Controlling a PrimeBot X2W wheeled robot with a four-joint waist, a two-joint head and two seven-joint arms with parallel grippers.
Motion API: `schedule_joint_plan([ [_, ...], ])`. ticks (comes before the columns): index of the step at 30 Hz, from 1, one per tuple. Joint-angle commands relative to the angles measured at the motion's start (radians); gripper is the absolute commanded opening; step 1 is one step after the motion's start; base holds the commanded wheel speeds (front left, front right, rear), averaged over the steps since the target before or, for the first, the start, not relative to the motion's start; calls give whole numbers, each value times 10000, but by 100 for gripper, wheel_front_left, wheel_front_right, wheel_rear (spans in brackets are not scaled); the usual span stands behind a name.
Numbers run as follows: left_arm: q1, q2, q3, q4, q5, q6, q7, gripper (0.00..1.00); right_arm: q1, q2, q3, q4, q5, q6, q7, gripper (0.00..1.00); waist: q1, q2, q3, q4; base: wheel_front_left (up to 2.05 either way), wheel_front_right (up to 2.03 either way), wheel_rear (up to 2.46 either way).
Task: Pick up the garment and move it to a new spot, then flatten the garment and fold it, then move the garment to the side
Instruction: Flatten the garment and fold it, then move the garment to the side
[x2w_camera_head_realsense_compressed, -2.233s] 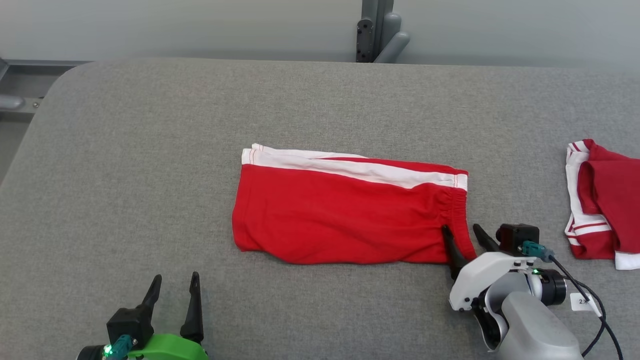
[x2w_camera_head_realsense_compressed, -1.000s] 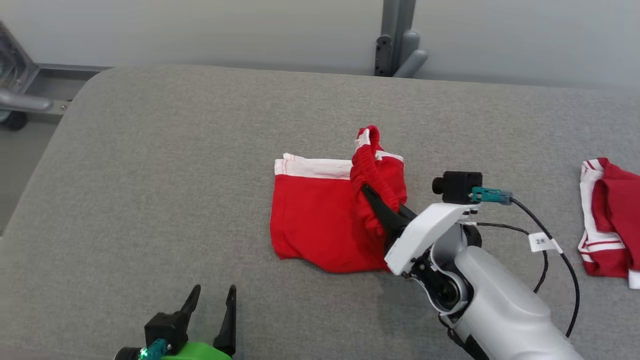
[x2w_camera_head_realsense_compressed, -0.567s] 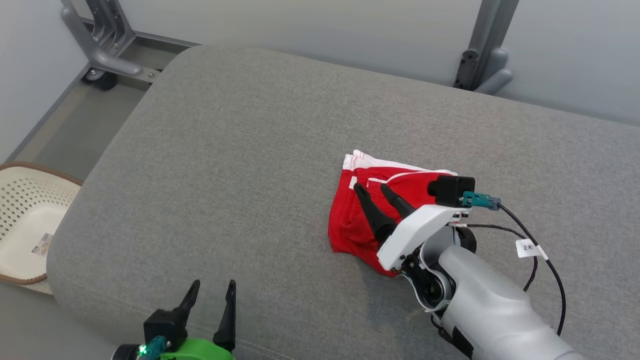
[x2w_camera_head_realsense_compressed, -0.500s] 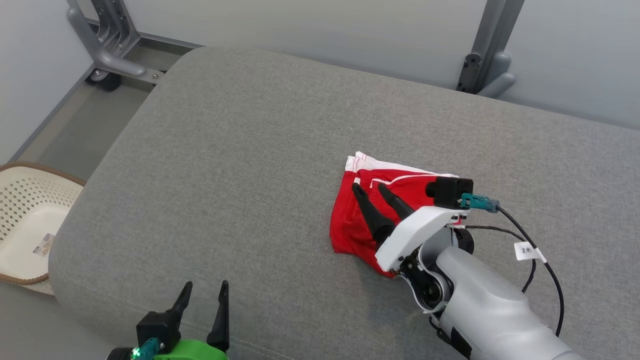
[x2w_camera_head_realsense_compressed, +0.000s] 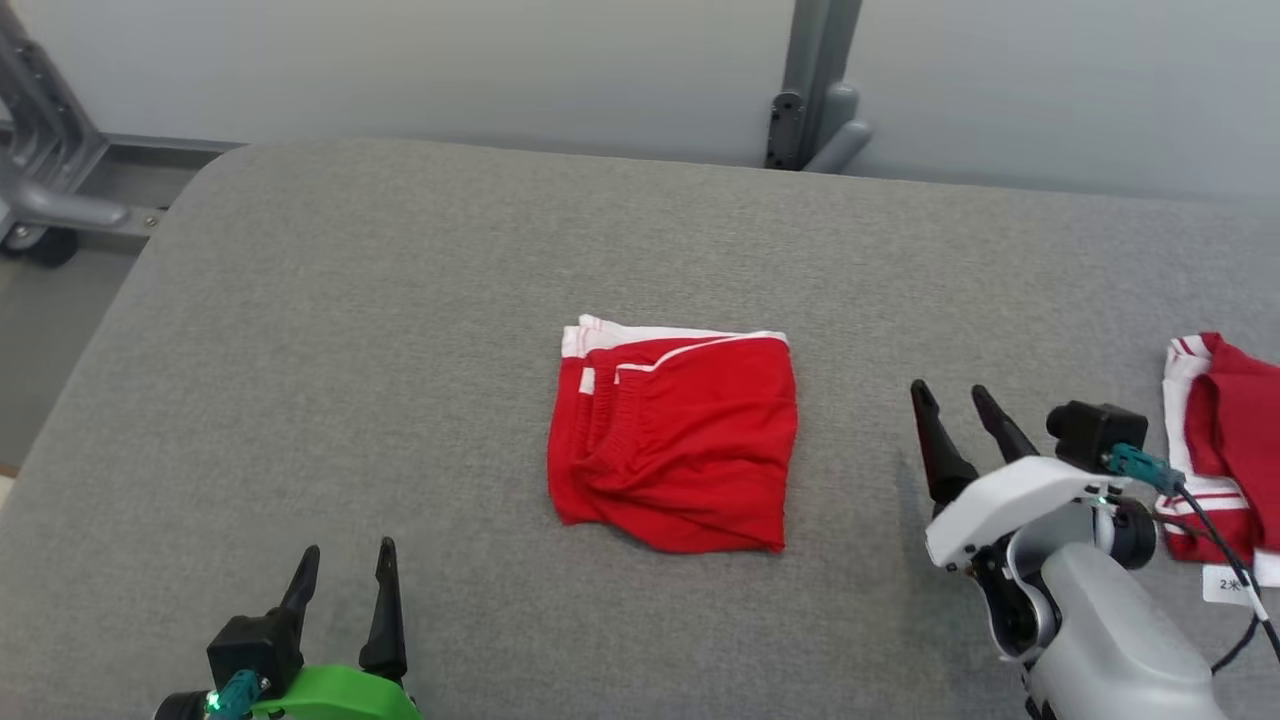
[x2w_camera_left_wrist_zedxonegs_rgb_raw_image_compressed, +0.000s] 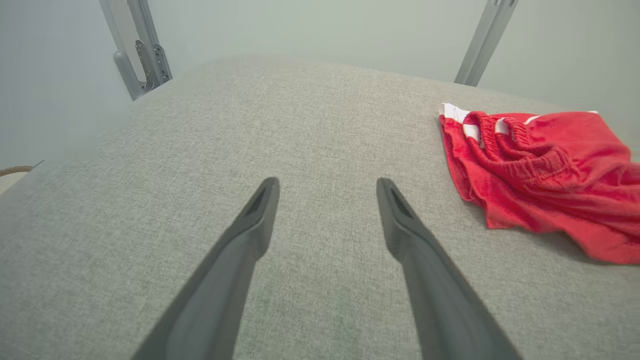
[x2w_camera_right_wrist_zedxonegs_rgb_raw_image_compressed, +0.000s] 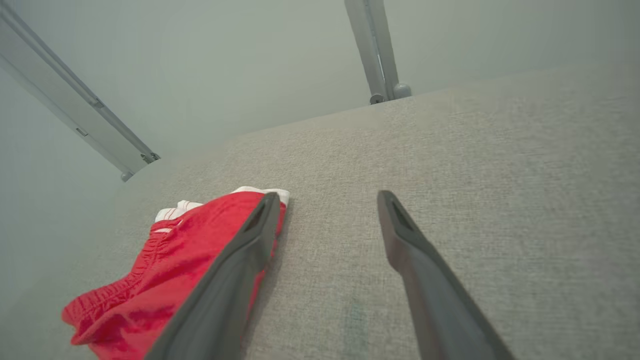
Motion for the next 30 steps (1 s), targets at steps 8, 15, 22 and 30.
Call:
schedule_joint_plan([
  [8, -87, 27, 372, -68, 168, -32, 2, 100, 1898, 457, -2009, -1698, -3263, -2, -21, 100, 0, 0, 86, -1648, 0, 0, 0],
  [15, 120, 30, 719, -105, 309, -67, 2, 100, 2533, 806, -2485, -2850, -4401, -2, -22, 100, 0, 0, -155, -1955, 0, 0, 0],
  [22, 443, 30, 1148, -267, 438, -84, 2, 100, 2795, 855, -2319, -3370, -4588, -2, -22, 100, 0, 0, -434, -2241, 0, 0, 0],
  [30, 589, 30, 1120, -359, 536, -155, 2, 100, 2933, 862, -2062, -3401, -4281, -2, -23, 100, 0, 0, -438, -2303, 0, 0, 0],
])
